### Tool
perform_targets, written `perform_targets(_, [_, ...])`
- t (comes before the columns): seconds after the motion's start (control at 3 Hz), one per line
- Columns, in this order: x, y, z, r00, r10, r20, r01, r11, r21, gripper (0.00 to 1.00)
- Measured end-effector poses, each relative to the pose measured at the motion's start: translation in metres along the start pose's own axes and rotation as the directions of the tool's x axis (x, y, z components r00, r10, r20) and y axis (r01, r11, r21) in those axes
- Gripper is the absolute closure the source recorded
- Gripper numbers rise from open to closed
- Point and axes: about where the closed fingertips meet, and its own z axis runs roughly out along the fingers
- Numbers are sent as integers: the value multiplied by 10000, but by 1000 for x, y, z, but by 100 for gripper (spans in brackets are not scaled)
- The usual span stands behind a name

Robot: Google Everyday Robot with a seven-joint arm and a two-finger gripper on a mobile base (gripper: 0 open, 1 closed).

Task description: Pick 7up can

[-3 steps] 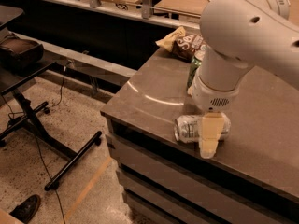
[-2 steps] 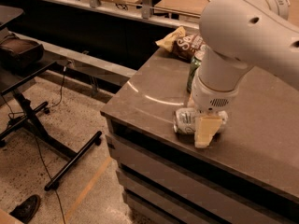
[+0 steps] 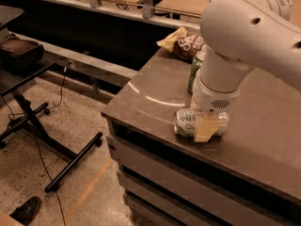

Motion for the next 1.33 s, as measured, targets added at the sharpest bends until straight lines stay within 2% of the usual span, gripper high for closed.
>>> perform_targets(0.33, [0,0,0,10000,-14,-6,14,10000,23,74])
perform_targets(0.67, [-1,0,1,10000,-17,-14,17,10000,28,73])
perform_targets(1.0, [-1,-5,-5,9999,-99,-118,101,9998,145,67])
perform_targets(1.33, [3,-9,-8,9999,-40,-106,42,9997,229,67])
